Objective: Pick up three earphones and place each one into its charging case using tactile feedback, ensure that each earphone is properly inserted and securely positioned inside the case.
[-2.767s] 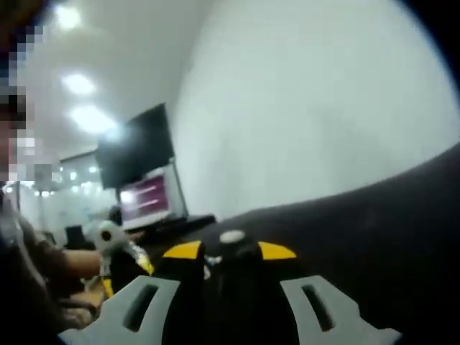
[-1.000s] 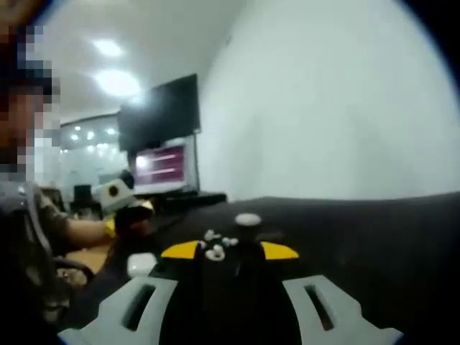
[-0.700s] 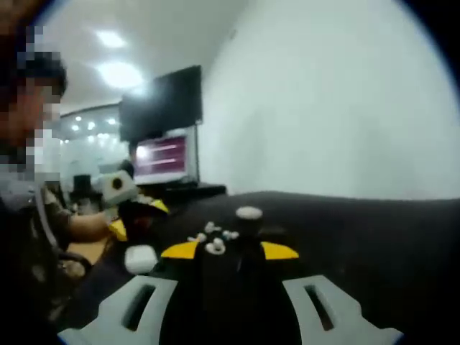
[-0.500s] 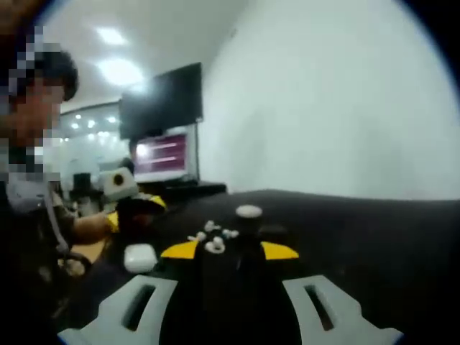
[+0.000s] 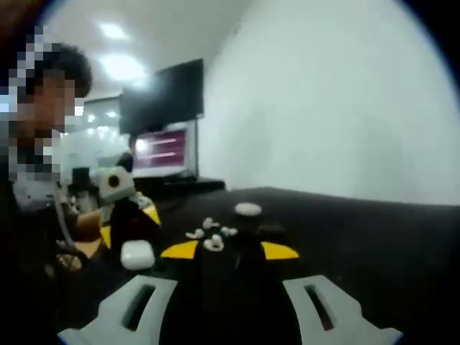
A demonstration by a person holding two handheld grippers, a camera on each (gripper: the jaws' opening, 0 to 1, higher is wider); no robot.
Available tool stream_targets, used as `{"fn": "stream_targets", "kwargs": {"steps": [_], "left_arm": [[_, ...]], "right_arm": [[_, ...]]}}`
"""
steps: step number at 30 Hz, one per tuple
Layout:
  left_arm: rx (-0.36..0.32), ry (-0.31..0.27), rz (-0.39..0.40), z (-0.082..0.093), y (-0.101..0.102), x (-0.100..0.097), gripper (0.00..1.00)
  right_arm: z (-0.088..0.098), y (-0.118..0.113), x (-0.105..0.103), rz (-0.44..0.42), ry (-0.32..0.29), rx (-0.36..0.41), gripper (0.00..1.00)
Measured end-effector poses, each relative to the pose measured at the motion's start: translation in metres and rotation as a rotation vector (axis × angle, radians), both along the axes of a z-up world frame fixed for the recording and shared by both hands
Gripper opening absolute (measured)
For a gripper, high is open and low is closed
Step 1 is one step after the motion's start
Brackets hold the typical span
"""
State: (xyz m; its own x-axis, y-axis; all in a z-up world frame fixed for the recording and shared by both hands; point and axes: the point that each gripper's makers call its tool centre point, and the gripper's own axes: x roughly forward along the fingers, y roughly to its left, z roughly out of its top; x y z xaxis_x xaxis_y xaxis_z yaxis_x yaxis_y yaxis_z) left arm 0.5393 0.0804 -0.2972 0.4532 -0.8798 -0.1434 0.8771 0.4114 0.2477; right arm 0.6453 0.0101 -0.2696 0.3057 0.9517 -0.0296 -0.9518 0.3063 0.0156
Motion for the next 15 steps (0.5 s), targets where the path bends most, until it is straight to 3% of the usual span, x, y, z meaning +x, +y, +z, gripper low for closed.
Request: {"fn": "stream_targets", "kwargs": {"steps": [2, 9, 11, 12, 15], "left_arm": [[0.051, -0.024, 0.025, -0.006, 0.002, 0.004, 0.44], [0.033, -0.016, 0.036, -0.004, 0.003, 0.008, 0.44], [0.034, -0.020, 0.033, -0.004, 0.003, 0.009, 0.44], [0.033, -0.018, 0.033, -0.004, 0.003, 0.009, 0.45], [0.032, -0.017, 0.033, -0.003, 0.004, 0.012, 0.45]], "right_arm": [[0.001, -0.001, 0.001, -0.004, 0.001, 0.004, 0.33], [-0.002, -0.001, 0.001, -0.011, -0.006, -0.013, 0.33], [-0.012, 0.002, 0.000, -0.008, -0.046, -0.096, 0.33], [-0.015, 0.005, -0.003, 0.008, -0.060, -0.115, 0.33], [-0.011, 0.015, -0.019, 0.096, -0.014, -0.097, 0.33]]}}
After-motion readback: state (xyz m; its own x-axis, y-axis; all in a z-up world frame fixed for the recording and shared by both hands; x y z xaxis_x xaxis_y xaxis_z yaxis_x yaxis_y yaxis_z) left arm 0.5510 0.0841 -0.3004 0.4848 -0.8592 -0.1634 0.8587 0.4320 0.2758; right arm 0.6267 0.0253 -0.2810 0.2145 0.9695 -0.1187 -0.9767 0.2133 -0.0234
